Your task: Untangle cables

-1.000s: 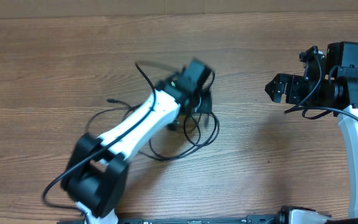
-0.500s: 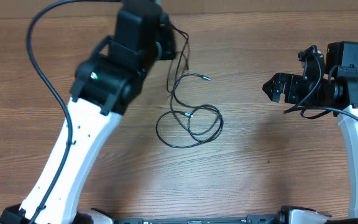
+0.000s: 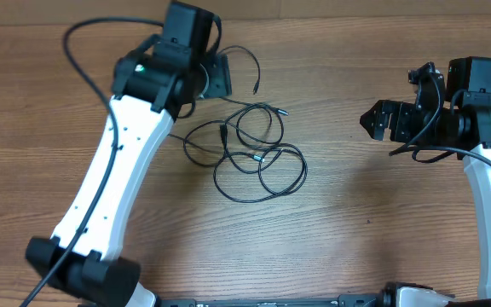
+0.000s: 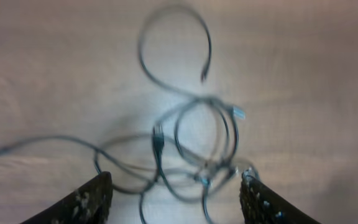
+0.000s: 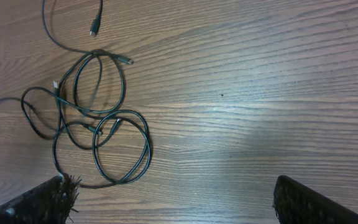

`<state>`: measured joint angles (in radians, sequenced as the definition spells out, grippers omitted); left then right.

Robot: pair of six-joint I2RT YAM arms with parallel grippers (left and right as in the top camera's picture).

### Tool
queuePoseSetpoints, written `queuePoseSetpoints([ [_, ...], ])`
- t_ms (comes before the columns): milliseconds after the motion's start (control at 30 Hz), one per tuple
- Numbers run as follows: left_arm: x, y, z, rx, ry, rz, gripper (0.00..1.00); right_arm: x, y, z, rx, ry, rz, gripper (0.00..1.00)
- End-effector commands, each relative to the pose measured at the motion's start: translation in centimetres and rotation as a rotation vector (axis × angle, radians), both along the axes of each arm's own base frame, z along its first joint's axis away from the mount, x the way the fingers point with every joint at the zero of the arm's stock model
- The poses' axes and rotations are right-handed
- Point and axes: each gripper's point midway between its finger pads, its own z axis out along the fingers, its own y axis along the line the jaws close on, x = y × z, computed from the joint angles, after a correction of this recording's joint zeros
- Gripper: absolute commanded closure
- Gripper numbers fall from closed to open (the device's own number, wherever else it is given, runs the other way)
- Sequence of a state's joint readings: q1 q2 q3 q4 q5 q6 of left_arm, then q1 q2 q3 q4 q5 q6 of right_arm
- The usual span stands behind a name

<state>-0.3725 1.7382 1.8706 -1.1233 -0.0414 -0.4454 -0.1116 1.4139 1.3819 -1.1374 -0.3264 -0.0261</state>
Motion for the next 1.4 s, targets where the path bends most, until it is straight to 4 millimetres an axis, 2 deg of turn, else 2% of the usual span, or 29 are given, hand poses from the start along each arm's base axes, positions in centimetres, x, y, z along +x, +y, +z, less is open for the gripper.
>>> queuePoseSetpoints([
  [0, -1.8, -3.7, -3.9, -0.072, 0.174, -0.102, 0.37, 0.4, 0.0, 1.2, 0.004, -0.038, 0.002, 0.0],
  [200, -4.6, -7.4, -10.7, 0.016, 0.392, -0.228, 0.44, 0.4, 0.0, 1.2, 0.004, -0.037, 0.003, 0.0],
  [400, -7.6, -10.6, -16.1, 0.101, 0.542, -0.355, 0.47, 0.4, 0.0, 1.2, 0.004, -0.038, 0.002, 0.0],
  [433, -8.0, -11.0, -17.5, 0.137, 0.565, -0.366, 0.48, 0.4, 0.0, 1.2, 0.004, -0.037, 0.002, 0.0],
  [600, -8.5, -10.8, -21.0, 0.236, 0.619, -0.362, 0.5, 0.4, 0.0, 1.2, 0.004, -0.037, 0.002, 0.0],
  [733, -8.7, -10.4, -22.9, 0.268, 0.66, -0.348, 0.5, 0.4, 0.0, 1.2, 0.004, -0.037, 0.002, 0.0],
  [800, -8.2, -9.6, -24.1, 0.319, 0.656, -0.315, 0.5, 0.4, 0.0, 1.2, 0.004, -0.037, 0.002, 0.0],
  [933, -7.5, -10.0, -25.2, 0.321, 0.633, -0.314, 0.49, 0.4, 0.0, 1.2, 0.004, -0.037, 0.002, 0.0],
  [1100, -6.9, -10.5, -25.5, 0.308, 0.612, -0.316, 0.55, 0.4, 0.0, 1.2, 0.004, -0.037, 0.002, 0.0],
  [1367, -7.5, -10.0, -26.4, 0.317, 0.63, -0.299, 0.55, 0.4, 0.0, 1.2, 0.004, -0.037, 0.002, 0.0],
])
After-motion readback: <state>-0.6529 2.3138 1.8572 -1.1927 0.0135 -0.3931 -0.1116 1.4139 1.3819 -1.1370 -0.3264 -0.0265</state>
